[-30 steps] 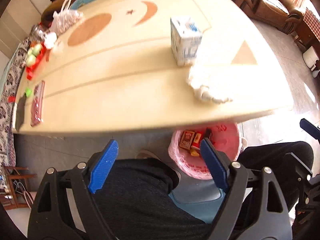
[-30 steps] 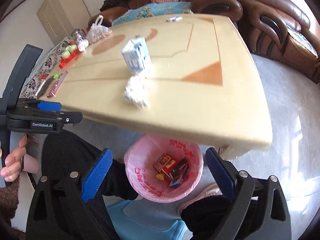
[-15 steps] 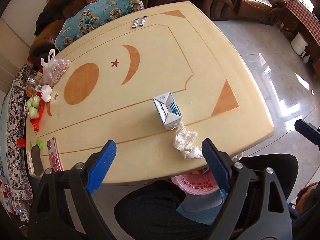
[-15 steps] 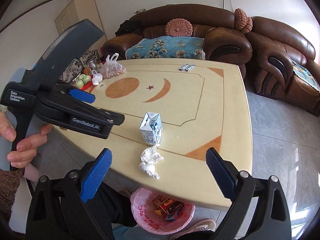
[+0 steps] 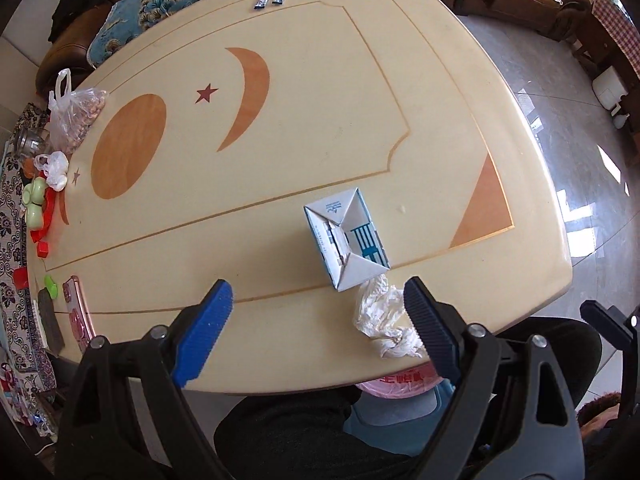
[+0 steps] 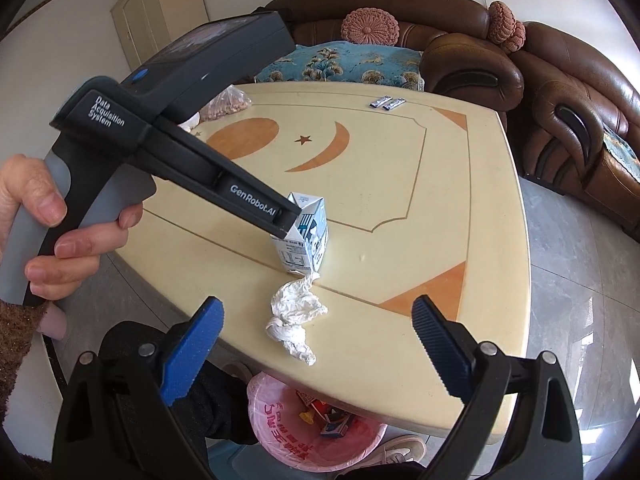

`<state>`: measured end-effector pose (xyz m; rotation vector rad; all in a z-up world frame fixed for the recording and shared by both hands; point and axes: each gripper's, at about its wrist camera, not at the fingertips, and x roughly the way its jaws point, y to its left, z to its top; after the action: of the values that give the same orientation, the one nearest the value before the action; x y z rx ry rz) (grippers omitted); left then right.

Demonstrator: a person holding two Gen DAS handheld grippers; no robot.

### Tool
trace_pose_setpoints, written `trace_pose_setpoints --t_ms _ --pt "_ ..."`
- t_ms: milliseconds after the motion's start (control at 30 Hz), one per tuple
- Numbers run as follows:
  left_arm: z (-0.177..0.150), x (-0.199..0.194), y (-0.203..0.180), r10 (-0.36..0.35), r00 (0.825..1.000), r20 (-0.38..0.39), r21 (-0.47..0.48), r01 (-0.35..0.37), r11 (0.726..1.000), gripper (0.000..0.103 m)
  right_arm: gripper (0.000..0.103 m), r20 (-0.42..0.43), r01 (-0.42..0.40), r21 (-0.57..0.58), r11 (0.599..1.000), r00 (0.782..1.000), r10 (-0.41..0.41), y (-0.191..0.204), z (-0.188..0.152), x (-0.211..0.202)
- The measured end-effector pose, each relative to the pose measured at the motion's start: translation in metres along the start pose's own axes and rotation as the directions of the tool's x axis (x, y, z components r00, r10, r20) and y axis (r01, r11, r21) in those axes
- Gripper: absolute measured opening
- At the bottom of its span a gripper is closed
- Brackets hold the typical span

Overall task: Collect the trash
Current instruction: 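Raise both tools back over the table toward the milk carton and tissue, then grasp the white milk carton with the left tool while the right tool grasps the crumpled tissue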

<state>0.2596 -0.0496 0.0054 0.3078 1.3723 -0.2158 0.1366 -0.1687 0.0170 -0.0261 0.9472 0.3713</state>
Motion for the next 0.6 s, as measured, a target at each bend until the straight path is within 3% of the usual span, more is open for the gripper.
trace_pose_setpoints --t_ms 600 --pt "0.029 0.054 -0.010 -0.008 0.996 -0.092 0.032 0.011 0.999 0.085 0.093 -0.157 -0.032 -0.049 0.998 0.987 0.024 0.012 -0.033 0.114"
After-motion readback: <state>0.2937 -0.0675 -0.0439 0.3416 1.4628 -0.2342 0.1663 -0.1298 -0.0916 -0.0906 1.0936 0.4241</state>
